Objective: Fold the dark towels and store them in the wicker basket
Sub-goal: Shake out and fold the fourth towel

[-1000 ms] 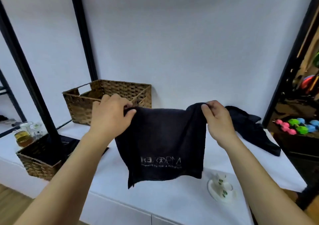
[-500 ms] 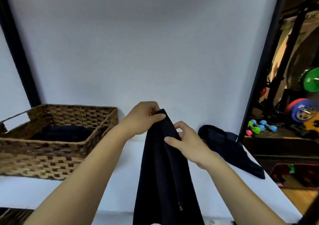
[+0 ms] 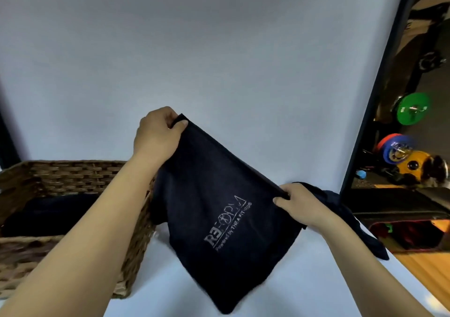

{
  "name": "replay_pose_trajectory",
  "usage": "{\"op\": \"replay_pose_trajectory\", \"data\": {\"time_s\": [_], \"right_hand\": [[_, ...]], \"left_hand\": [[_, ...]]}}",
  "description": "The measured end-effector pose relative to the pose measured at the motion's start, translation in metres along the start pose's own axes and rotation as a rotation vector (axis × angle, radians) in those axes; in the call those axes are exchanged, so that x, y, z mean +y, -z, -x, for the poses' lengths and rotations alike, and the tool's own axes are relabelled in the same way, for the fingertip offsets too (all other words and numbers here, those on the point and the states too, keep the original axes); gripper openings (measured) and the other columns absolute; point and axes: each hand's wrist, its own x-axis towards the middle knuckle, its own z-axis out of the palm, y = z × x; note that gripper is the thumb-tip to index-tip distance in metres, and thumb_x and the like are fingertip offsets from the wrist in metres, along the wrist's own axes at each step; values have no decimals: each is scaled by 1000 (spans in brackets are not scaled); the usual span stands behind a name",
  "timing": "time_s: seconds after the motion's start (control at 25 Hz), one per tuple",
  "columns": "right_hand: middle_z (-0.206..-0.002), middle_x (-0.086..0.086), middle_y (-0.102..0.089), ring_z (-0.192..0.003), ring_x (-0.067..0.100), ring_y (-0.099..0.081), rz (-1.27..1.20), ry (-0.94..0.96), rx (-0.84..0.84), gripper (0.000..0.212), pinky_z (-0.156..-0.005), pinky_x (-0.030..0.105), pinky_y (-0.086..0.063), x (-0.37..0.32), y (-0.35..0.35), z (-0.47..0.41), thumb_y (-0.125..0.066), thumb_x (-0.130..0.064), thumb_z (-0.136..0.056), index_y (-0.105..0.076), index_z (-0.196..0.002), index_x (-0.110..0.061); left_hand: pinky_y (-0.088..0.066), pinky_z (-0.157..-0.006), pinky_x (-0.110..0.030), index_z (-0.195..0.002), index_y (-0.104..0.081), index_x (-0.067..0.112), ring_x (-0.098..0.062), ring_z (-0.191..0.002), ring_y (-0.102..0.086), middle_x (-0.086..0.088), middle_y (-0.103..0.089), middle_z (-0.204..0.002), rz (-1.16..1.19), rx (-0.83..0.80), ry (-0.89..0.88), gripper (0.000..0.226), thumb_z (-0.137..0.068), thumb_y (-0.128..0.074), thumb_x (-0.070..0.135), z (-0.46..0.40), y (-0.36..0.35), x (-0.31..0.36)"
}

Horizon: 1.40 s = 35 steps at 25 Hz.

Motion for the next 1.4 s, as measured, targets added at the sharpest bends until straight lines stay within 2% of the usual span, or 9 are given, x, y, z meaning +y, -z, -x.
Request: {"op": "replay_pose_trajectory", "data": {"time_s": [0.24,0.36,0.44,0.52,0.6,0.76,1.0,1.2,1.4], "right_hand": [[-70,-1,-63,-65,16,-55,-106,-36,312,25,-59,19,-42,13,16,12,-60,-21,-100,-66,-82,-5],[-79,6,-72,-74,19,-67,-482,-169,127,32,-69,31,-53,8,14,39,-56,-24,-103,-72,-88,0],[-98,17,-76,-90,27,-73,-698,-241,-17,31,-79,38,-56,-1,9,60,-54,-20,-103,-75,-97,1],[-105,22,-74,-97,32,-73,-866,-269,-58,30,-83,43,-55,-9,3,79,-54,-19,-103,-75,-101,2],[-109,23,-74,-102,34,-72,-954,-242,-79,31,-87,46,-56,-11,-4,98,-50,-18,-104,-73,-107,4],[-112,26,-72,-103,38,-71,-1008,-144,-34,24,-96,54,-54,-11,-16,137,-49,-8,-104,-65,-116,5],[-109,29,-71,-100,38,-70,-998,-84,-13,7,-93,51,-57,-18,-34,175,-58,1,-97,-64,-98,-2],[-89,19,-71,-81,27,-71,-998,-93,88,10,-77,43,-60,-29,-41,170,-56,-5,-100,-58,-91,-2],[-78,15,-62,-73,26,-61,-881,-138,306,16,-70,45,-57,-36,-40,147,-66,-10,-93,-53,-83,-7]], "left_hand": [[-47,-68,-35,-101,-60,21,-23,-86,-61,4,-64,-92,-226,24,-11,19,-100,-54,39,9,-23,-20],[-46,-72,-38,-116,-56,20,-24,-102,-56,-2,-59,-112,-413,-86,-73,24,-99,-56,37,41,-56,-14],[-44,-70,-34,-110,-52,22,-20,-92,-58,1,-58,-104,-230,-215,-50,22,-97,-60,38,83,-77,4],[-46,-66,-28,-94,-58,24,-11,-76,-60,5,-62,-84,145,-430,-12,17,-94,-66,39,137,-90,28],[-52,-71,-26,-85,-65,26,-5,-76,-63,9,-66,-81,322,-550,-32,14,-89,-73,36,188,-96,44],[-54,-83,-26,-101,-63,28,-1,-92,-63,14,-64,-98,296,-484,-58,23,-84,-78,31,245,-98,43],[-54,-81,-23,-104,-72,19,-13,-93,-70,-2,-74,-99,555,-450,296,11,-94,-69,19,269,-71,50],[-54,-62,-34,-81,-67,18,-17,-63,-61,-6,-64,-79,790,-556,651,16,-96,-64,16,250,-63,61],[-56,-73,-42,-84,-65,7,-30,-73,-66,-16,-68,-84,779,-428,604,22,-98,-66,24,223,-66,57]]}}
